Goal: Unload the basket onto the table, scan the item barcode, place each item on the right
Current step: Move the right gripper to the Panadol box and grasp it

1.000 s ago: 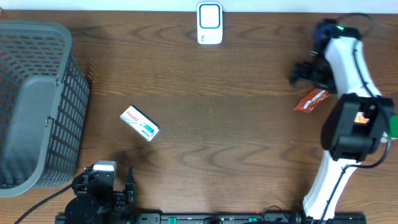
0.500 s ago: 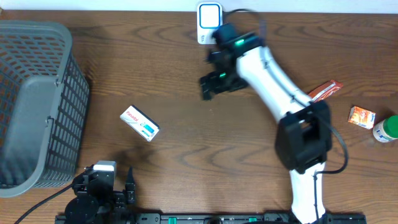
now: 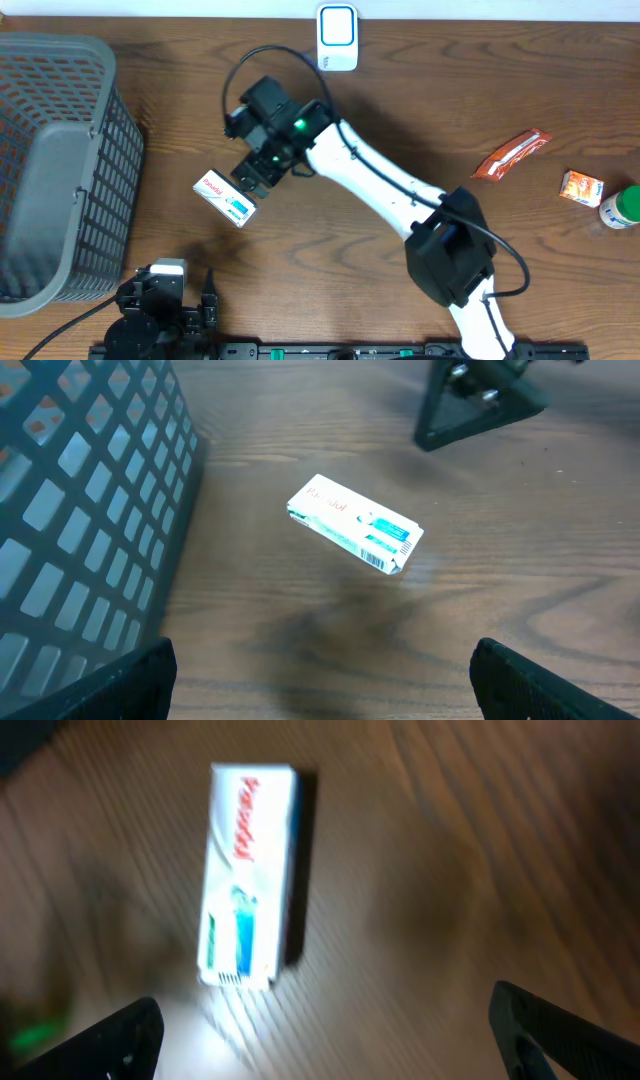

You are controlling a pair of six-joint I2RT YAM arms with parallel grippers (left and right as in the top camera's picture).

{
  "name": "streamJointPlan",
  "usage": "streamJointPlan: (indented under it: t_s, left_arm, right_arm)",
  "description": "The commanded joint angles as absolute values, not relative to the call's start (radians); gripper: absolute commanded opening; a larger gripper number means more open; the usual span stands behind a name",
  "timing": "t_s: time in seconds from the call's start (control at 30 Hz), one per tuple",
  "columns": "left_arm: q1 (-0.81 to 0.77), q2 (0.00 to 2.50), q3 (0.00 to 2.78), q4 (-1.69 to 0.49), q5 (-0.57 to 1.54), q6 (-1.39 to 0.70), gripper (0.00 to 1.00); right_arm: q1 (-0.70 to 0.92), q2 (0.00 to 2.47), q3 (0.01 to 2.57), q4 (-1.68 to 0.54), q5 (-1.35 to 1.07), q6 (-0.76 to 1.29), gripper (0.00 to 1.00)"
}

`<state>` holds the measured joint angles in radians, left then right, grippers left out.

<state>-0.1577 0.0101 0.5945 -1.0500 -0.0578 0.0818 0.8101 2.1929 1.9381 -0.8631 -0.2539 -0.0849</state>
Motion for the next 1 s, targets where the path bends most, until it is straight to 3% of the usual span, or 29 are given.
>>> streamJointPlan:
  t_s: [0.0,0.6,0.97]
  left_arm:
    - [-0.154,0.005,0.593,-1.050,-0.056,0.080,0.93]
    - [-0.154,0.005,0.593,-1.050,-0.056,0.080,0.93]
    - [-0.154,0.005,0.593,-1.050,-0.056,0.080,0.93]
  right_arm:
    - [0.855,2.216,1.956,-0.836,-0.196,-0.122,0.99]
    - [0.954,2.376,1.956,-0.617,-0.176,-0.057,0.99]
    - [1.006,2.416,1.956,-0.555,0.044,0.009,0.99]
